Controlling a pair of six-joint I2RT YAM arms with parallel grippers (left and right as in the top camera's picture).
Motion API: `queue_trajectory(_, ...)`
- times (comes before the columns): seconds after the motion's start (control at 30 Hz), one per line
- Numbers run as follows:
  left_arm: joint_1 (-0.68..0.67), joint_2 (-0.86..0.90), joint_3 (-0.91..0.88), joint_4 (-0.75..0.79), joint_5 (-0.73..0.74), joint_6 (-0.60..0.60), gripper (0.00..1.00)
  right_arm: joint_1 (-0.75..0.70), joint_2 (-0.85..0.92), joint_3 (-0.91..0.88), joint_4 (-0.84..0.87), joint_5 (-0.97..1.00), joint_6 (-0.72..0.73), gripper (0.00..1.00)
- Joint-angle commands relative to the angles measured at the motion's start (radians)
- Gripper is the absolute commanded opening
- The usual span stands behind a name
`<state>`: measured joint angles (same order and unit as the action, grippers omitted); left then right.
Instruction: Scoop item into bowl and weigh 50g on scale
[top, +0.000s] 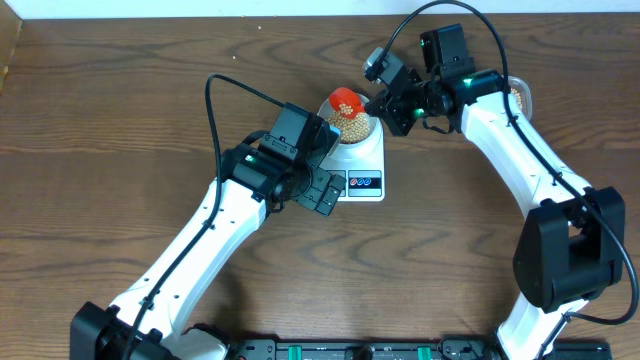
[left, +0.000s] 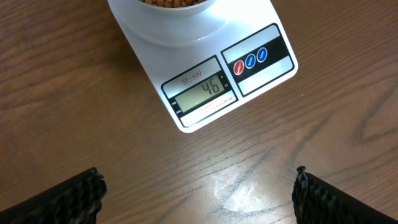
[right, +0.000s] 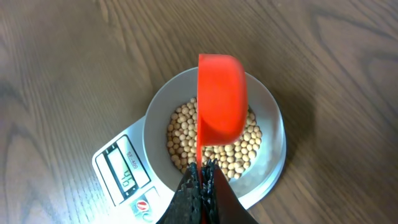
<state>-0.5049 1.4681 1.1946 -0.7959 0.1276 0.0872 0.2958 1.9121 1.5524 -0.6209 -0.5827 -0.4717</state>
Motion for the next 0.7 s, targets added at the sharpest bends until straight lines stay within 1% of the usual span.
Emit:
queue_trajectory(0.0,0.005,-0.005,0.003,0.000,-0.009,0.017,0.98,0.004,-0.024,0.018,0.000,-0.030,0.013,0.01)
queue_trajectory(0.27,0.005,-0.005,0.003,0.000,-0.009,0.017,0.98,0.004,-0.024,0.018,-0.003,-0.019,-0.022,0.01)
queue_trajectory(0.6,0.005,-0.005,0.003,0.000,-0.009,0.017,0.98,0.005,-0.024,0.018,-0.037,-0.010,-0.170,0.01)
queue_trajectory(0.67,0.005,-0.005,0.003,0.000,-0.009,0.017,0.98,0.005,-0.024,0.018,-0.037,-0.008,-0.182,0.01)
